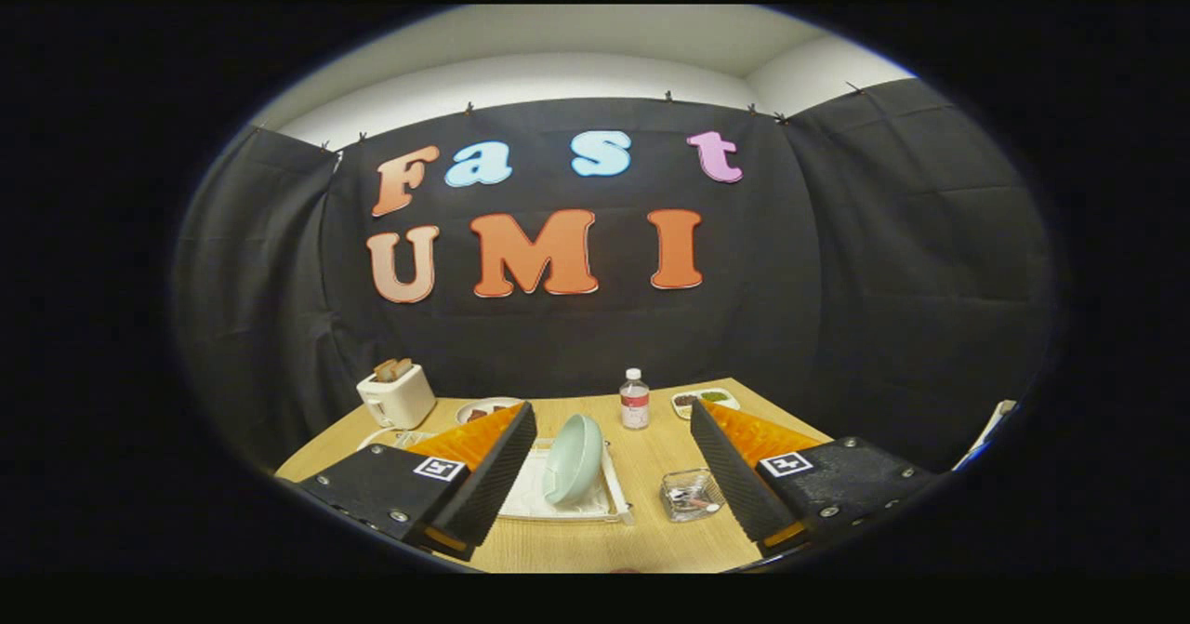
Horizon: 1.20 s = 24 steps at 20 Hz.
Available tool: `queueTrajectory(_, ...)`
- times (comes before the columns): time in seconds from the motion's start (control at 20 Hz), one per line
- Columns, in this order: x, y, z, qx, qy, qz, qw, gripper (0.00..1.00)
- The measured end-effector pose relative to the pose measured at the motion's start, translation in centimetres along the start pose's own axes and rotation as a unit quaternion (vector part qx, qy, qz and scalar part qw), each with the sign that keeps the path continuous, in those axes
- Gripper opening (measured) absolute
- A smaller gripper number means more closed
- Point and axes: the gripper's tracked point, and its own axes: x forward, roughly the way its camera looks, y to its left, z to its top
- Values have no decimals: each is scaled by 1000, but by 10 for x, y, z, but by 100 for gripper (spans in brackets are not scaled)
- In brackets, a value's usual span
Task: Take the plate from the dish rack, then take the spoon from the basket and place it into the plate.
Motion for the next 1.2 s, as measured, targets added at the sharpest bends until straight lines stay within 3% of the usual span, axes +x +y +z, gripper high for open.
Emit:
queueTrajectory(0.5, 75, 23, -55, -38, 91, 9, 995, 99)
queueTrajectory(0.95, 137, 19, -115, -86, 179, -7, 980, 99)
queueTrajectory(1.2, 154, 22, -150, -83, 230, -10, 970, 98)
